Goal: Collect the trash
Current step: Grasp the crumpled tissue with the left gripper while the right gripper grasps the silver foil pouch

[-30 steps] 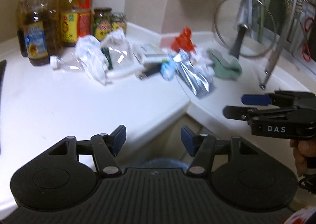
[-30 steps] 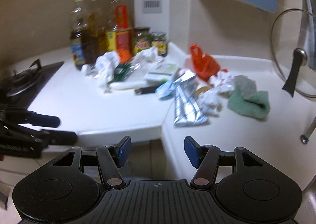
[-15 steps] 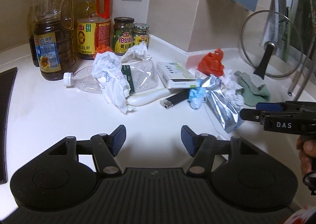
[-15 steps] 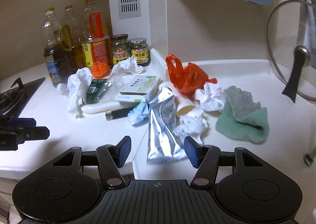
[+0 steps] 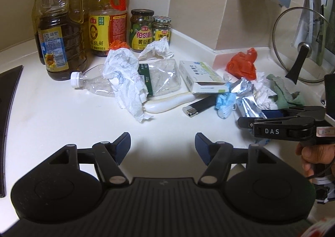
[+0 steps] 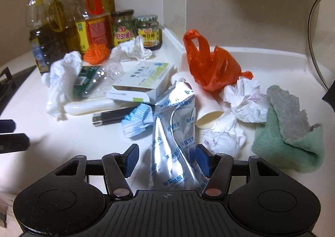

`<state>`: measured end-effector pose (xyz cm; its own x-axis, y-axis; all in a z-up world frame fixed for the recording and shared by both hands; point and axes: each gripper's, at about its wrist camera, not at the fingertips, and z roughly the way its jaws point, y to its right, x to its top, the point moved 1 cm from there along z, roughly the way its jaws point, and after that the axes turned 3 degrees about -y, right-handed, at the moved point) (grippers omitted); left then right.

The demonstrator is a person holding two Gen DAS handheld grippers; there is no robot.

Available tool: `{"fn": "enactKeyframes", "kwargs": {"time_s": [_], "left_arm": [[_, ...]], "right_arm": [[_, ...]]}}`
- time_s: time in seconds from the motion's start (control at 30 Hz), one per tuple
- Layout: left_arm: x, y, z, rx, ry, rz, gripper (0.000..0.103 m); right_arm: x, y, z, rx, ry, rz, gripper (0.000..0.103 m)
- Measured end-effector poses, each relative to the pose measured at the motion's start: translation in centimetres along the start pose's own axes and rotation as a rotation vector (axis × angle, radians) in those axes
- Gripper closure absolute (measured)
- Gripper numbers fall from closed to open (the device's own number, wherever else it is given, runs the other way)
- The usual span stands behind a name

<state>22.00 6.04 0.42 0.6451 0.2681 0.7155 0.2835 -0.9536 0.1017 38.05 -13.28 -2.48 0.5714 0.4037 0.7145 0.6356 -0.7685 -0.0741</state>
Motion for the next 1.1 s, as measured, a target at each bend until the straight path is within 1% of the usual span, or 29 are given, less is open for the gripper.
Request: {"fn": "enactKeyframes", "kwargs": {"time_s": [0.1, 0.27, 0.3, 0.33, 0.47, 0.57, 0.63, 0.8, 0.93, 1.0, 1.03, 1.07, 1.1], "left_arm": [[0.1, -0.3, 0.2, 0.013, -0.004, -0.003, 0.039], [0.5, -0.8, 0.9, 0.027, -0.007, -0.001, 0.039], [0.7, -0.9, 1.0, 0.03, -0.005, 0.0, 0.039], [0.9, -1.0, 1.2, 0.033, -0.003, 0.0, 0.039], [1.9, -1.7, 2.1, 0.051, 0.011, -0.002, 0.038], [3.1, -2.6, 3.1, 0.068, 0.03, -0.019, 0.035], [4.0, -3.1, 3.8, 0.079, 0.044, -0.025, 0.035], [6.3, -3.6, 6.2, 0.105, 0.069, -0.027, 0.035], [7.3, -3.5, 8.3, 0.117, 0.072, -0.041, 0.035], [7.5, -3.4, 9.1, 0.136, 0.067, -0.03, 0.038], [7.5, -3.4, 9.4, 0.137, 0.06, -0.026, 0.047], [7.5, -3.5, 9.6, 0.139, 0.054, -0.025, 0.065], [7.4, -3.5, 9.6, 0.145, 0.052, -0.023, 0.071]], "right_arm": [[0.1, 0.2, 0.6, 0.01, -0.004, 0.022, 0.043], [0.2, 0.1, 0.7, 0.01, 0.016, 0.045, 0.044], [0.2, 0.1, 0.6, 0.002, 0.019, 0.048, 0.055], [0.2, 0.0, 0.4, -0.001, 0.023, 0.05, 0.06], [0.1, 0.0, -0.5, -0.001, 0.046, 0.065, 0.06], [0.0, 0.0, -1.7, 0.003, 0.065, 0.079, 0.06], [0.0, 0.0, -2.5, 0.005, 0.074, 0.084, 0.06], [-0.1, -0.1, -3.6, 0.006, 0.078, 0.088, 0.06], [-0.6, -0.1, -3.9, -0.016, 0.067, 0.08, 0.06], [-1.0, 0.0, -4.0, -0.023, 0.062, 0.082, 0.06], [-1.1, 0.1, -4.0, -0.027, 0.058, 0.084, 0.06], [-1.2, 0.2, -4.0, -0.029, 0.057, 0.086, 0.06], [-1.3, 0.2, -4.1, -0.032, 0.057, 0.088, 0.06]]}}
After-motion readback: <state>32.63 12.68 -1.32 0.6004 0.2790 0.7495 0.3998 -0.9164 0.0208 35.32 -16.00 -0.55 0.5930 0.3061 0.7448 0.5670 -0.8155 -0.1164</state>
